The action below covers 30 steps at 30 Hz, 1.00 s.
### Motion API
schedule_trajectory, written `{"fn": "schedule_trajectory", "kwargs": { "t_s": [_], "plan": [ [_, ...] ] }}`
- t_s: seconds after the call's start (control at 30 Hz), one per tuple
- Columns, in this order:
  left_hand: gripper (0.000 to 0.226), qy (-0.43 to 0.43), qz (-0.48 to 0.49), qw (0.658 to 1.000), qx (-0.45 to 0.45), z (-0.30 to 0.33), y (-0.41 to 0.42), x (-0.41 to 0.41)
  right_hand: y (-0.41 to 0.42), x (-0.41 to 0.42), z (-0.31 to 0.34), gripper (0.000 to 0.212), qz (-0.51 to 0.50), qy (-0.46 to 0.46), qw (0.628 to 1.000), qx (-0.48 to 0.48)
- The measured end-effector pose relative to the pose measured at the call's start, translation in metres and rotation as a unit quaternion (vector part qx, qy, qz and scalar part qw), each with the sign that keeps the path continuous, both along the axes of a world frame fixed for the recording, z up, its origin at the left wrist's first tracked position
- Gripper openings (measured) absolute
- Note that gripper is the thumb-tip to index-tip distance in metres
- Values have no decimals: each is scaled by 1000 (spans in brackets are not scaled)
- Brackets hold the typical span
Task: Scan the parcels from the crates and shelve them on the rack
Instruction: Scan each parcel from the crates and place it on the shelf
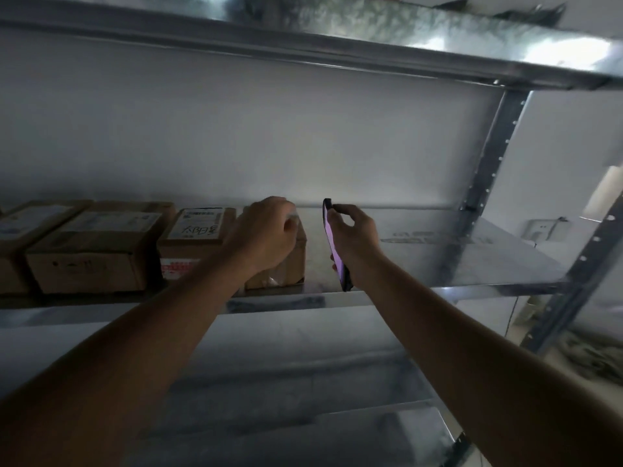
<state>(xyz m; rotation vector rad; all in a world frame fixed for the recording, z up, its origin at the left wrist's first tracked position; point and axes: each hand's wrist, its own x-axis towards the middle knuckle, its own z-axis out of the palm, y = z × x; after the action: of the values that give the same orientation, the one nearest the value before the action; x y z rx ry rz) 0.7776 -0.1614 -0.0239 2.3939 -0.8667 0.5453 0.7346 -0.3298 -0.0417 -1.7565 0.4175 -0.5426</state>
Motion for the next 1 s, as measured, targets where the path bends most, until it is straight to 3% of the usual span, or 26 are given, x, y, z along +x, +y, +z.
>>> {"fn": "schedule_trajectory", "kwargs": {
  "t_s": [0.23,0.5,1.0],
  "plan": [
    [61,17,-69,995,67,-3,-58,-33,-38,-69,-8,33,-81,-24,975,-204],
    [64,7,-148,980,132,-5,-163,-108,-130,-173,-15,39,-152,1,945,-291],
    [61,-17,-292,937,194,-52,-446,-309,-366,-425,-60,43,-292,149,890,-316]
  ]
}}
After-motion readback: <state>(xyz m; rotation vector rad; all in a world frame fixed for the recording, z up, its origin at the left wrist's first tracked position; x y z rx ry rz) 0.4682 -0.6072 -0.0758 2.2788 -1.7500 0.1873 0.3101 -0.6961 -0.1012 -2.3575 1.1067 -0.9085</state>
